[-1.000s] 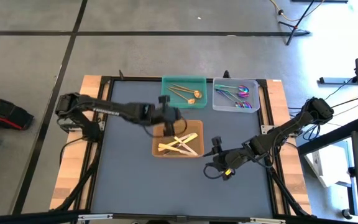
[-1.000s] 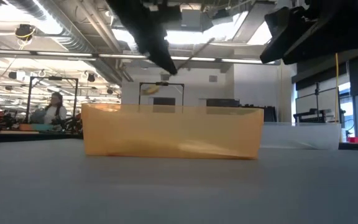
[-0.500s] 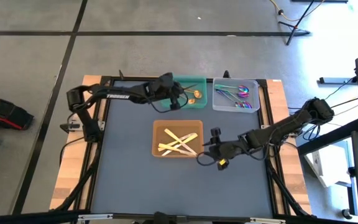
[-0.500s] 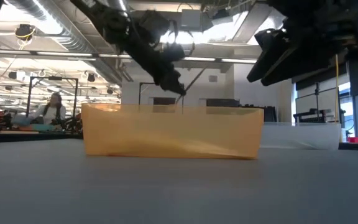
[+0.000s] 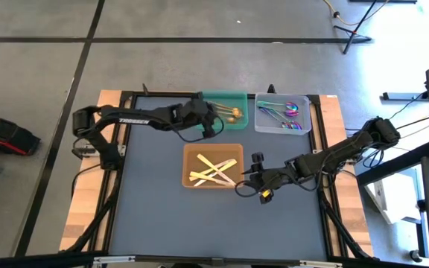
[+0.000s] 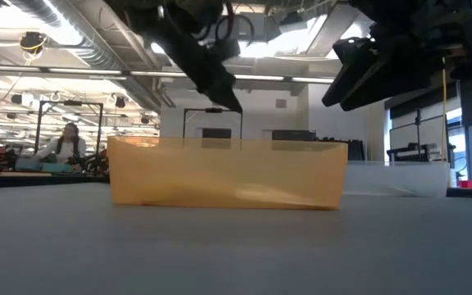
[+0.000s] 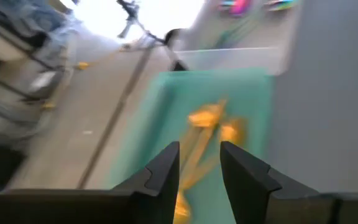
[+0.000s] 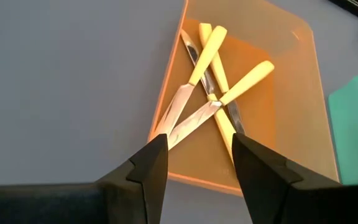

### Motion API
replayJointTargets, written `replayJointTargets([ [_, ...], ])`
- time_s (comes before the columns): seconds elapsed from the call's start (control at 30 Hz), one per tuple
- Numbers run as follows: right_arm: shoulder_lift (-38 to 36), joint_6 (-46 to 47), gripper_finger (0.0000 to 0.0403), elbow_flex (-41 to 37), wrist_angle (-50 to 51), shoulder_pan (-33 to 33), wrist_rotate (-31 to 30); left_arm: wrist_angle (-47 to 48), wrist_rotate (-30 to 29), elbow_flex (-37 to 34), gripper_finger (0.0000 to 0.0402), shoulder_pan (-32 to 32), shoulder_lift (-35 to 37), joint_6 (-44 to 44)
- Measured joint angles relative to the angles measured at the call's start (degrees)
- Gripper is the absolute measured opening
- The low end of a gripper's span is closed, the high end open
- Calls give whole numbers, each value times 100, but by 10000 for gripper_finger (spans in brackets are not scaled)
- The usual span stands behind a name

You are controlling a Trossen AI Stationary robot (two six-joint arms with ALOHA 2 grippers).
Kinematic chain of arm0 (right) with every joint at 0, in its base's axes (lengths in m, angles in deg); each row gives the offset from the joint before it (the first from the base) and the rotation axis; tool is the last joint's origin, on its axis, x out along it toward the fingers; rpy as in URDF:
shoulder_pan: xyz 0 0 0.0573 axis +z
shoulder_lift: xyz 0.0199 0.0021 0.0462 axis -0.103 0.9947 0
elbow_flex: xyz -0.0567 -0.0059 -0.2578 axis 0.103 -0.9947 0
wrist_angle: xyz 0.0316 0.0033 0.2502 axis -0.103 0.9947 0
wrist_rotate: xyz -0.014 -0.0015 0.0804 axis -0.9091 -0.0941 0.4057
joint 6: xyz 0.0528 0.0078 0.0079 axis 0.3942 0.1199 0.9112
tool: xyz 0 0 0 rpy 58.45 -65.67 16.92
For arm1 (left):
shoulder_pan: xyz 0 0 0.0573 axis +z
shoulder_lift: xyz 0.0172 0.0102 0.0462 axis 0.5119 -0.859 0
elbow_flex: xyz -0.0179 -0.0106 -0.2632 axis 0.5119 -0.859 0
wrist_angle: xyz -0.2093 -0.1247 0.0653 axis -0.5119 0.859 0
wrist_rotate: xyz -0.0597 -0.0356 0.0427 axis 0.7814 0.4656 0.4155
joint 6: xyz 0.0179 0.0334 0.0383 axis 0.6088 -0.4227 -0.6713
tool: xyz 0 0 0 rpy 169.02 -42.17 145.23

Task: Sort silverware by color (type)
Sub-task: Return to Home Position

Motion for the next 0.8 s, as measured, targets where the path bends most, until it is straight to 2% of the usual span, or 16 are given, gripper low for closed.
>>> replayJointTargets([
  [0.13,-12,-18,169,0,7,0,-8,612,561,-8,104,-254,378,433],
  [0.23,-181,-18,169,0,189,2,-63,478,1215,-431,96,-365,719,673],
  [0.33,-472,258,166,0,697,9,-97,-351,1549,-1346,87,-477,1179,817],
  [0.43,-855,557,146,-129,1004,9,-166,-1456,1690,-2415,77,-593,1752,993],
  [0.53,-1302,460,110,-628,650,2,-183,-2331,1898,-3399,68,-737,2384,1227],
  [0.67,-1971,140,60,-1163,144,-174,-333,-3283,1900,-4467,54,-1014,3283,1680],
  [0.8,-2754,120,25,-1476,-279,-477,-15,-3858,1698,-5274,40,-1353,4093,1987],
])
